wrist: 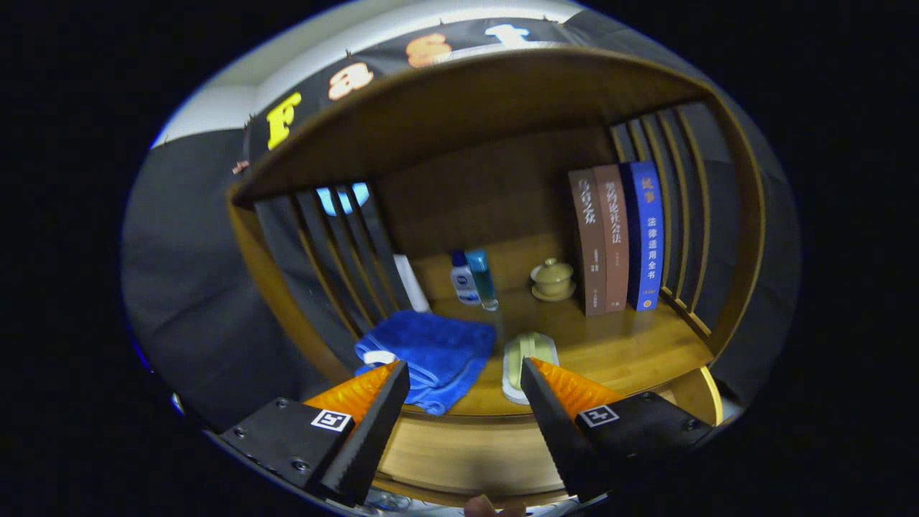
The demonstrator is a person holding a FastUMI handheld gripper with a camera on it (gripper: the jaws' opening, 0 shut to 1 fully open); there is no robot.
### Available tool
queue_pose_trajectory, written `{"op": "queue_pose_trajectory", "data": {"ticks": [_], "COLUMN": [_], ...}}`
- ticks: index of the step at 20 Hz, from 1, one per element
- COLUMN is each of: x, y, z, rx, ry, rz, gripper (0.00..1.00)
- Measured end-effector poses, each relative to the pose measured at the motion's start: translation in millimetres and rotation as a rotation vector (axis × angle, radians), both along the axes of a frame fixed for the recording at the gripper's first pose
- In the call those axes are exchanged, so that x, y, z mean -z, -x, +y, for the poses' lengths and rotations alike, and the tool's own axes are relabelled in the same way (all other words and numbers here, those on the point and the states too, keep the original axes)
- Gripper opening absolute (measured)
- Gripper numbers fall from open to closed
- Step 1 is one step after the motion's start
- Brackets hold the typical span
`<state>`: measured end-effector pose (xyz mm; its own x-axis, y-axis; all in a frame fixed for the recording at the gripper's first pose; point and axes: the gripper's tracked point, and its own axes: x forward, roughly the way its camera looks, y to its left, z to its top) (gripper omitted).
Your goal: Pull open the drawer, take out the items inside it, and place them on the countertop above the cabinet.
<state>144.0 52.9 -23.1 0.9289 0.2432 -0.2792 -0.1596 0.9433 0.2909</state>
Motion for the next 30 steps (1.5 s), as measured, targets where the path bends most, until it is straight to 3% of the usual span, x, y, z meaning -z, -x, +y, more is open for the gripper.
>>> {"op": "queue_pose_trajectory", "data": {"ticks": [5, 7, 11, 17, 22, 30], "x": [-40.0, -37.1, -5.1, 106.2, 185.8, 223.7], "y": [64.5, 92.4, 131.9, 147.5, 152.5, 140.9], "z": [-14.1, -13.3, -34.6, -34.0, -46.7, -47.0], "rx": [0.055, 0.069, 0.195, 0.182, 0.202, 0.185], "ry": [0.067, 0.081, 0.156, 0.249, 0.243, 0.268], "rz": [-0.308, -0.362, -0.441, -0.369, -0.263, -0.208], "gripper": [0.98, 0.98, 0.98, 0.98, 0.99, 0.98]}}
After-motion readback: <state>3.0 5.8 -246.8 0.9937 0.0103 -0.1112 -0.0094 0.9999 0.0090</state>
